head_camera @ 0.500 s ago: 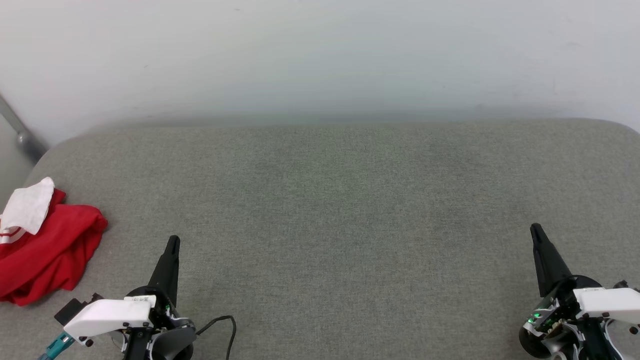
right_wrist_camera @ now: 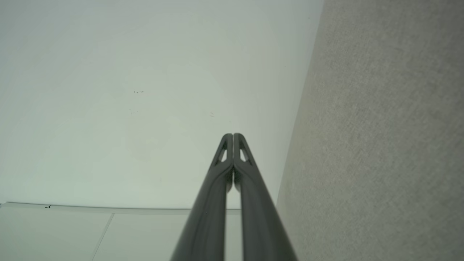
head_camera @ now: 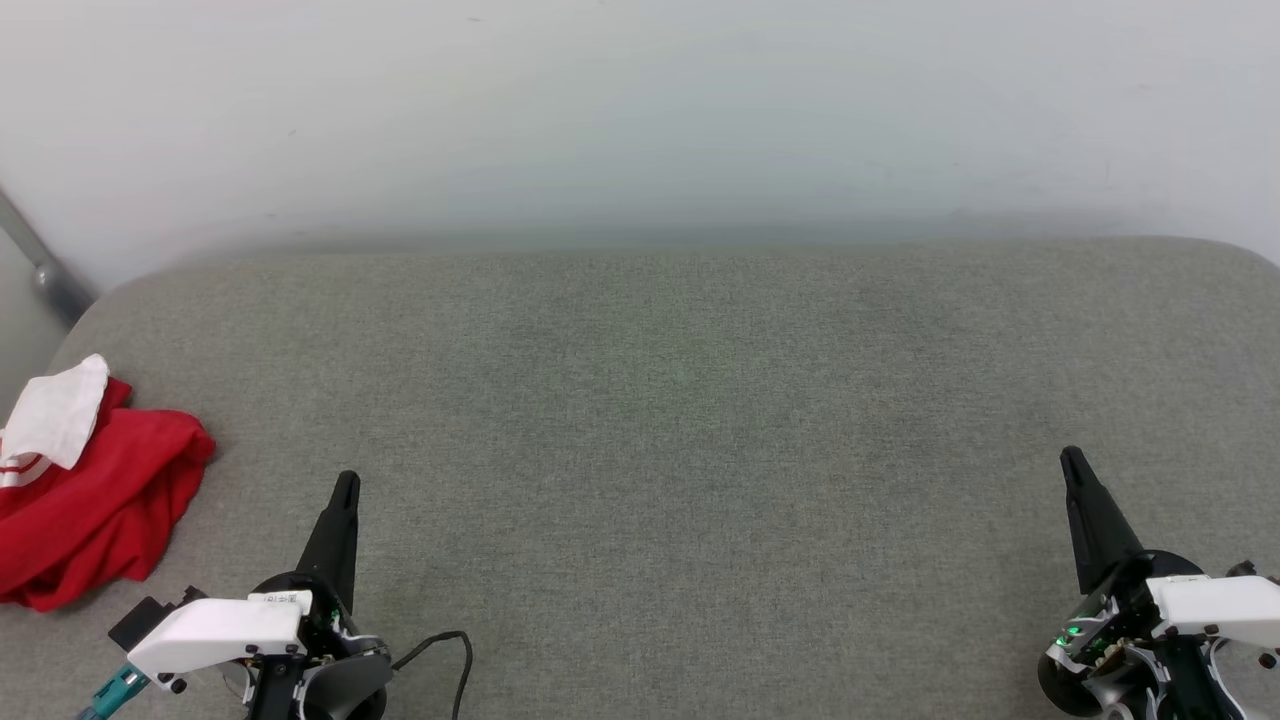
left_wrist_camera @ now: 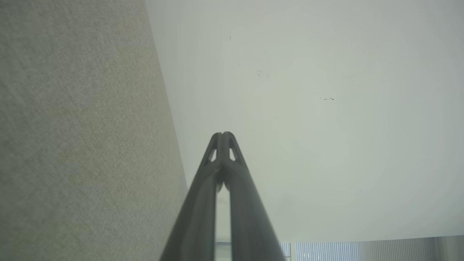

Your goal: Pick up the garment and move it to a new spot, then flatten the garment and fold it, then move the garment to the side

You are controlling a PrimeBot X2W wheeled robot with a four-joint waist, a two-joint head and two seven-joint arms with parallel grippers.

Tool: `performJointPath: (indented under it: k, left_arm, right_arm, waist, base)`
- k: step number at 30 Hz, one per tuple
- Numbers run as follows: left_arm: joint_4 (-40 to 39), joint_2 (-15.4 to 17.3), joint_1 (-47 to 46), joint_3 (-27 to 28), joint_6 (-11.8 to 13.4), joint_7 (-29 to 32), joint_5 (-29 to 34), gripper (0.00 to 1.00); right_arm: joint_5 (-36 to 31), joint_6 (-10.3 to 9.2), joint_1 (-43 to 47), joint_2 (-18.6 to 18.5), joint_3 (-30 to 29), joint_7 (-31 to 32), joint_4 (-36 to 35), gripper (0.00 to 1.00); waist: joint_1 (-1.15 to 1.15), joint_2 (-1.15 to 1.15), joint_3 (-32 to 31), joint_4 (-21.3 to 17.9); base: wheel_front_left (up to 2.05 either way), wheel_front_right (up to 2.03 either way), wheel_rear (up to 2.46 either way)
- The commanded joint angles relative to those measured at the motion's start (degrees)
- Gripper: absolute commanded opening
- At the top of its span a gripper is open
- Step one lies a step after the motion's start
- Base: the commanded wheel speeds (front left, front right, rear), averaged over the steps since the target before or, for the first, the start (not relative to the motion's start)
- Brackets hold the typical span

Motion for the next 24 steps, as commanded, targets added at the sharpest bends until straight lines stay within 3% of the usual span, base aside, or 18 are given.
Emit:
performJointPath:
  k: [1, 21, 22, 23, 24]
  left_arm:
    - [-0.01, -0.10, -0.40, 0.14, -0.11, 0.10, 0.08, 0.00]
    - [-0.01, -0.10, -0.40, 0.14, -0.11, 0.10, 0.07, 0.00]
    - [-0.01, 0.00, 0.00, 0.00, 0.00, -0.01, 0.00, 1.00]
    - [0.20, -0.01, 0.08, -0.08, 0.00, -0.07, 0.00, 0.00]
    - [0.69, -0.05, 0.39, -0.16, 0.01, -0.09, 0.01, 1.00]
  right_arm:
    - [-0.27, -0.02, -0.72, 0.24, 0.02, 0.05, 0.06, 0.00]
    - [-0.26, -0.02, -0.72, 0.24, 0.03, 0.05, 0.06, 0.00]
    - [-0.01, 0.00, 0.00, 0.00, 0.00, -0.01, 0.00, 1.00]
    - [-0.01, 0.00, 0.13, 0.00, 0.04, -0.06, 0.21, 0.00]
    - [-0.02, -0.01, 0.47, 0.01, 0.08, -0.09, 0.69, 1.00]
  waist:
    - [0.00, 0.00, 0.00, 0.00]
    - [0.00, 0.00, 0.00, 0.00]
    - [0.00, 0.00, 0.00, 0.00]
    - [0.00, 0.00, 0.00, 0.00]
    - [0.00, 0.00, 0.00, 0.00]
  base:
    - [0.00, 0.00, 0.00]
    - [0.00, 0.00, 0.00]
    - [0.00, 0.00, 0.00]
    - [0.00, 0.00, 0.00]
    - [0.00, 0.00, 0.00]
